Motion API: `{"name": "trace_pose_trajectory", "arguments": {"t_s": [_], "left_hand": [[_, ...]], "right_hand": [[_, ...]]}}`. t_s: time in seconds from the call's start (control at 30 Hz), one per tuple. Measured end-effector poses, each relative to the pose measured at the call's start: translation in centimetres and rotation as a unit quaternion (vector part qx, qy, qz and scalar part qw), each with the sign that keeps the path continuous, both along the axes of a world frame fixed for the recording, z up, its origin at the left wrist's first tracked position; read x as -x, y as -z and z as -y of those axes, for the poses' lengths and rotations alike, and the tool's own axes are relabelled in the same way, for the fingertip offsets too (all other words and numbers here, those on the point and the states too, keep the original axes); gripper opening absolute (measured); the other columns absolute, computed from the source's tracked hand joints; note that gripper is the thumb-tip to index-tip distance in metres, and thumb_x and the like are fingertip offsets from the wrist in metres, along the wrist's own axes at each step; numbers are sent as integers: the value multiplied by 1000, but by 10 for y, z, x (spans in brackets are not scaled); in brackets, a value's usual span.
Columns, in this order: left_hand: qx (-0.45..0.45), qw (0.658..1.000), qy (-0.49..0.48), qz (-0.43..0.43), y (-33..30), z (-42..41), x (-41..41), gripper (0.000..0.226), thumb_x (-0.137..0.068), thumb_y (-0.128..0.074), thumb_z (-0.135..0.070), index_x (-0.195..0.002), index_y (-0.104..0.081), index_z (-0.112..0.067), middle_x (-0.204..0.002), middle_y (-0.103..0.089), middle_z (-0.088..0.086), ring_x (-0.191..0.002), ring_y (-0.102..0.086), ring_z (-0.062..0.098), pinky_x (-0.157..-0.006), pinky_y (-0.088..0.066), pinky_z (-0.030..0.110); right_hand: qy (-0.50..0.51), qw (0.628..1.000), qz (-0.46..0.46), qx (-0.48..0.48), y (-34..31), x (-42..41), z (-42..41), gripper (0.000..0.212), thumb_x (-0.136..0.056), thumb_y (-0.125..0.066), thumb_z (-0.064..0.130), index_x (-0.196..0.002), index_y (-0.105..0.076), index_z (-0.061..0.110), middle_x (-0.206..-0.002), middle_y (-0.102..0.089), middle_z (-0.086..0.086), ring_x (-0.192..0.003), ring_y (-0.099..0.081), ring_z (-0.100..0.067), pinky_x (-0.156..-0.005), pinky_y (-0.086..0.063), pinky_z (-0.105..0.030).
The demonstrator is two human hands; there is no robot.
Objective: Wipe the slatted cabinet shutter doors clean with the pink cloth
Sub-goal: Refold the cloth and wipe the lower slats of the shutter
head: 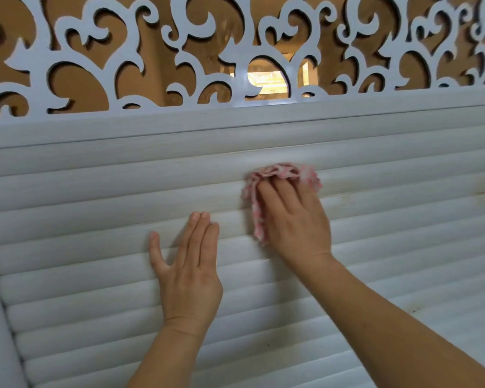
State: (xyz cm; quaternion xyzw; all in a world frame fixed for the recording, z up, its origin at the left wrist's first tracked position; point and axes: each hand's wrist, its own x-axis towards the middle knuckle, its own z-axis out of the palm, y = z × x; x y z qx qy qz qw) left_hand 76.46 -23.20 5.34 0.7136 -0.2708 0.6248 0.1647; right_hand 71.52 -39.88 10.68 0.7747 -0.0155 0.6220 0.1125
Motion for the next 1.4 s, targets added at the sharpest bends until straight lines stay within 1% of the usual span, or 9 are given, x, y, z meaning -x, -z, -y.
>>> {"name": "trace_pose_trajectory", "arguments": {"t_s": [0.33,0.47,0.6,0.73,0.93,1.03,1.13,1.27,1.4], "left_hand": [[21,1000,-6,7,3,6,-2,56,-75,-30,7,-126,-43,-10,-134,-52,8,-128,-39,17,-107,-8,59],[64,998,-2,2,4,17,2,55,-74,-31,8,-124,-44,-10,-133,-50,6,-128,-39,19,-107,-9,59],[99,995,5,-20,5,27,5,58,-71,-29,7,-124,-44,-11,-133,-47,5,-129,-37,18,-107,-8,59],[107,994,5,-17,6,28,4,57,-71,-30,7,-123,-45,-11,-131,-52,7,-129,-38,19,-106,-10,60],[125,992,2,-9,8,34,3,56,-71,-32,8,-122,-46,-10,-132,-51,10,-130,-37,20,-105,-11,61],[165,985,-9,-55,4,51,11,55,-75,-36,-2,-128,-43,-12,-137,-40,10,-135,-31,22,-105,-11,63],[189,976,4,-106,0,67,18,51,-84,-46,-21,-134,-41,-19,-140,-33,15,-139,-23,27,-105,-9,66],[160,981,-10,-104,6,65,12,53,-87,-49,-29,-139,-39,-21,-143,-22,14,-140,-19,29,-104,-6,68],[141,985,-10,-97,10,60,9,56,-88,-49,-30,-141,-36,-20,-144,-18,14,-141,-15,28,-104,-3,68]], "right_hand": [[25,982,121,-141,2,35,101,37,-88,-41,15,-118,-56,-1,-120,-55,-25,-112,-41,-37,-100,-27,-42],[1,935,162,-316,2,28,115,44,-92,-39,20,-130,-47,0,-135,-45,-22,-124,-39,-39,-105,-27,-43],[-34,893,229,-386,-6,13,90,52,-89,-33,25,-128,-50,-5,-129,-50,-26,-119,-45,-41,-104,-32,-45],[-32,926,204,-317,3,7,61,44,-92,-37,21,-123,-54,-6,-122,-54,-26,-110,-50,-41,-99,-34,-42],[-37,979,89,-179,12,-6,17,46,-91,-39,24,-128,-54,3,-129,-54,-22,-118,-49,-44,-103,-35,-51],[-43,994,52,-91,17,-5,15,42,-92,-42,23,-133,-44,12,-133,-52,-20,-121,-49,-43,-104,-35,-52],[-50,998,22,-44,18,8,36,44,-94,-42,23,-134,-51,9,-138,-49,-19,-128,-44,-39,-107,-33,-50],[-43,990,15,-130,17,28,79,51,-95,-36,28,-138,-44,1,-142,-42,-23,-134,-33,-34,-106,-35,-50],[-28,958,12,-284,10,47,122,60,-93,-27,37,-149,-27,15,-157,-20,-10,-143,-17,-25,-111,-29,-45]]}}
